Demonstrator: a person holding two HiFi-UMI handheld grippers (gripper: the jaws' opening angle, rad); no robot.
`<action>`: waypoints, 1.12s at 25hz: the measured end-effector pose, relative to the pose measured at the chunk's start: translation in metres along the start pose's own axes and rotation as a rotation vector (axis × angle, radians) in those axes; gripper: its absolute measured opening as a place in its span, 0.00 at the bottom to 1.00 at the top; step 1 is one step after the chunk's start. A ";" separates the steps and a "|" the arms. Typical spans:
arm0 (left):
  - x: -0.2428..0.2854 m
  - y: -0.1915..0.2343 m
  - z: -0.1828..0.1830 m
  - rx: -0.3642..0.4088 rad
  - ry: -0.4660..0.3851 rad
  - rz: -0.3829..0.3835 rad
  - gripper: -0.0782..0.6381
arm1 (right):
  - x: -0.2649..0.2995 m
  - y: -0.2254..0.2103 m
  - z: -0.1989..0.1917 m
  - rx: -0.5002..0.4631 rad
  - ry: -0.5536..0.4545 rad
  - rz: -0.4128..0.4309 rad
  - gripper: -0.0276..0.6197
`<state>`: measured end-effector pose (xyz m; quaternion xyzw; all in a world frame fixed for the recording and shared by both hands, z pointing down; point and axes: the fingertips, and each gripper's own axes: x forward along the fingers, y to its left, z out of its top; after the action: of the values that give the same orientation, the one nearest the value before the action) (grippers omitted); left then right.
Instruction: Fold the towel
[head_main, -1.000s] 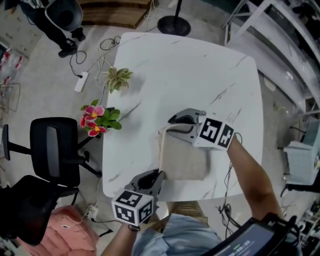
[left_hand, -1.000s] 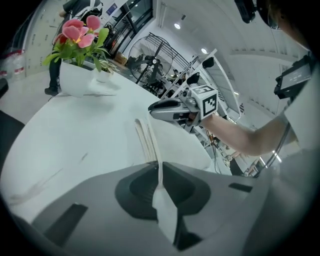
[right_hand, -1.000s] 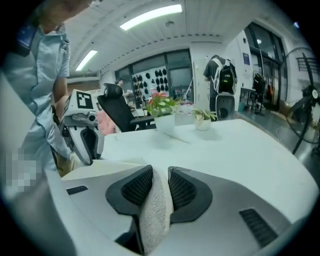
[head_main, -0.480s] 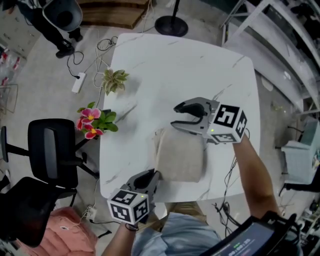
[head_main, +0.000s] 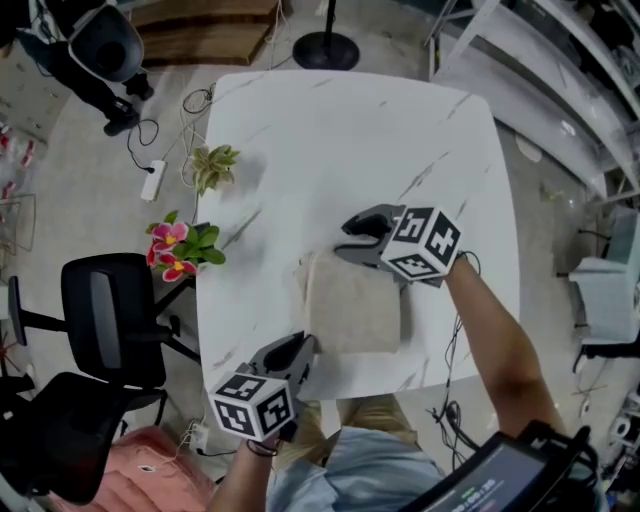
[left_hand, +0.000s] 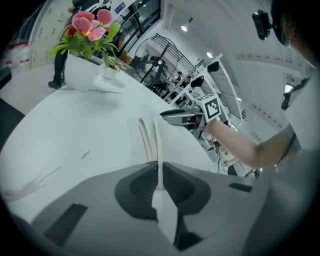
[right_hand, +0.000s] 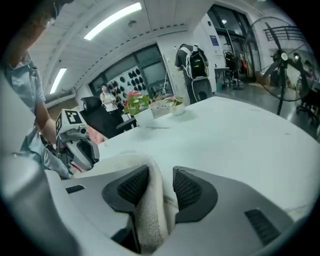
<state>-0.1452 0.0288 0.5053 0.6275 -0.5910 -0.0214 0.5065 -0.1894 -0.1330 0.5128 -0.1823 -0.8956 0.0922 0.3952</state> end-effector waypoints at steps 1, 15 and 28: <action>-0.002 -0.001 0.001 -0.029 -0.003 -0.029 0.16 | -0.005 0.000 0.004 0.007 -0.015 -0.005 0.34; -0.167 -0.058 0.139 0.361 -0.454 0.080 0.28 | -0.179 0.139 0.151 -0.080 -0.630 -0.438 0.38; -0.266 -0.200 0.172 0.747 -0.836 0.136 0.13 | -0.236 0.276 0.165 -0.150 -0.872 -0.866 0.07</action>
<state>-0.1888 0.0847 0.1374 0.6628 -0.7479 -0.0250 -0.0269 -0.0951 0.0221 0.1570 0.2251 -0.9713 -0.0738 -0.0194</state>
